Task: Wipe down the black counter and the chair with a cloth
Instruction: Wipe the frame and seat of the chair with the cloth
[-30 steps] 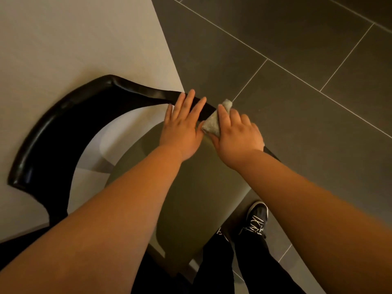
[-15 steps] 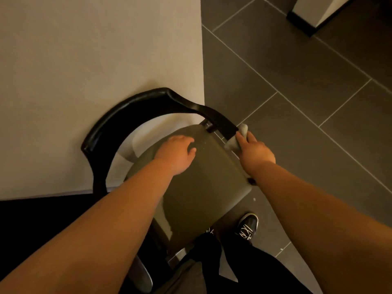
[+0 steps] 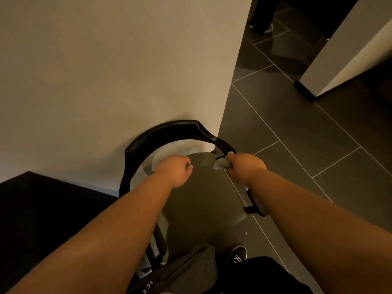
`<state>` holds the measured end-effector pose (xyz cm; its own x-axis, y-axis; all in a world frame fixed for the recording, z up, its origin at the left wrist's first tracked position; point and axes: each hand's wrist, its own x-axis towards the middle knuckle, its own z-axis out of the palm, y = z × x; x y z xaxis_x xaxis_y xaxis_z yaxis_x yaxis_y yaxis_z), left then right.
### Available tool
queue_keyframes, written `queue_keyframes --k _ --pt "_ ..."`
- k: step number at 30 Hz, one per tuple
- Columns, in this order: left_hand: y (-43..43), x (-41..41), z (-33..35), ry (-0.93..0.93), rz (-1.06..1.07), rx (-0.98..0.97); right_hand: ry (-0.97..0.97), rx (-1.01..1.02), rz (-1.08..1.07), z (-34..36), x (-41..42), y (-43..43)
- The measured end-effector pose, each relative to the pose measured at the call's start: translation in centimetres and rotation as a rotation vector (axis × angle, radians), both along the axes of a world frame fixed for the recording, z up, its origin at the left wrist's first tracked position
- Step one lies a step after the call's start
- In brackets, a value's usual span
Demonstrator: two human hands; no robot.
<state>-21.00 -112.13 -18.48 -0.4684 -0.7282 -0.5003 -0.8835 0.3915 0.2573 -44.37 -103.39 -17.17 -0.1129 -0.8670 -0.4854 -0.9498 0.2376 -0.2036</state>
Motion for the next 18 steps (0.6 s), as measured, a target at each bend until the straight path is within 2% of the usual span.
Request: queue_keyframes --k 7,11,18 --pt "2.0 0.6 3.4 -0.007 -0.007 -0.086 0.077 -0.046 0.098 4.3 0.0 0.8" --pt "3.5 0.2 5.4 -0.009 0.086 -0.108 0.071 -0.051 0.148 5.9 -1.4 1.2" --pt "11.0 -2.0 6.9 -0.013 0.243 -0.088 0.021 -0.180 0.288 8.0 -4.3 3.8"
